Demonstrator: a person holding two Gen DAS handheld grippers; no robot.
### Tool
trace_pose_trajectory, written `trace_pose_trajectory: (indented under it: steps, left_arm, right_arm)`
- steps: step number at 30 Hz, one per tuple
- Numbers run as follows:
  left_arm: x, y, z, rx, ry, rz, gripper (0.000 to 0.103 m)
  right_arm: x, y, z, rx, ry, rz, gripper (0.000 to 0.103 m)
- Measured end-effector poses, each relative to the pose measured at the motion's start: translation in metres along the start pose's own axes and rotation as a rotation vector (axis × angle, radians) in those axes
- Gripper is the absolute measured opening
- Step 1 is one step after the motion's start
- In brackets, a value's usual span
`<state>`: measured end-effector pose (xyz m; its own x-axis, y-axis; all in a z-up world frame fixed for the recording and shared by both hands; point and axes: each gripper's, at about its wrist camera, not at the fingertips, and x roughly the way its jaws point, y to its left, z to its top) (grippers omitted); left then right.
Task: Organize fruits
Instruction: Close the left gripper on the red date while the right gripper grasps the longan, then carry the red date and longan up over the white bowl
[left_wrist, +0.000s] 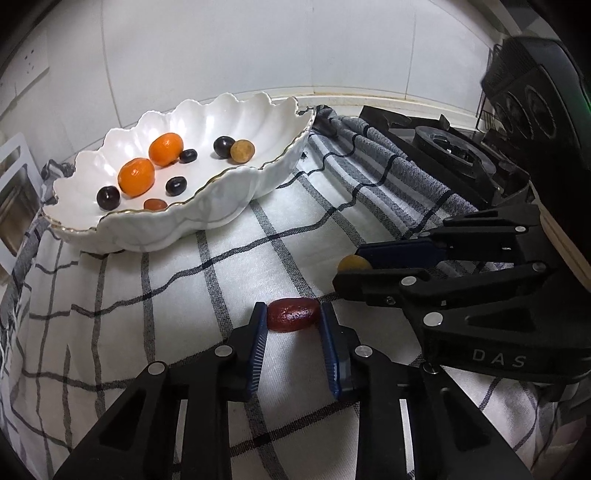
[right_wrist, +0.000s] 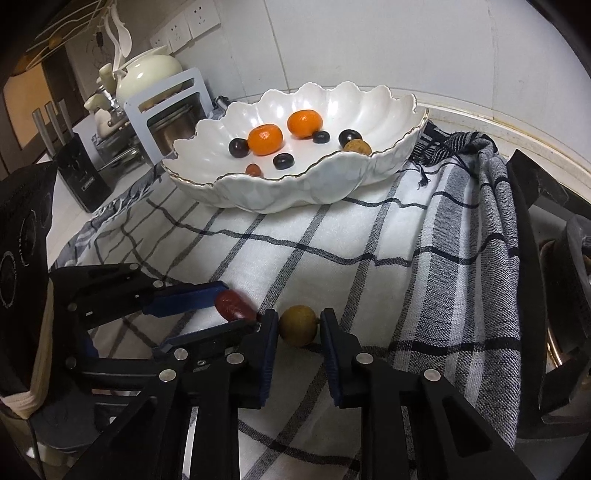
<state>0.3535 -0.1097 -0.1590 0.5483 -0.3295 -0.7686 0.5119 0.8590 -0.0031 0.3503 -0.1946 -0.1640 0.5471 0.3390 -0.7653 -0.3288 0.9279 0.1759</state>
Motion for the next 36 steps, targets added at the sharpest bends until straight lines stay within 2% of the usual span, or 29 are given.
trace_pose_trajectory:
  steps: [15, 28, 36]
  left_arm:
    - [-0.036, 0.006, 0.0, -0.096, -0.07, 0.027, 0.028]
    - [-0.091, 0.012, -0.001, -0.147, -0.176, 0.062, 0.028]
    - [-0.133, 0.015, 0.002, -0.156, -0.271, 0.096, 0.028]
  right_arm:
    - [-0.026, 0.011, -0.007, 0.007, -0.06, -0.033, 0.025]
    - [-0.066, 0.034, -0.005, -0.009, -0.153, -0.066, 0.025]
    - [-0.094, 0.053, 0.002, -0.029, -0.228, -0.088, 0.025]
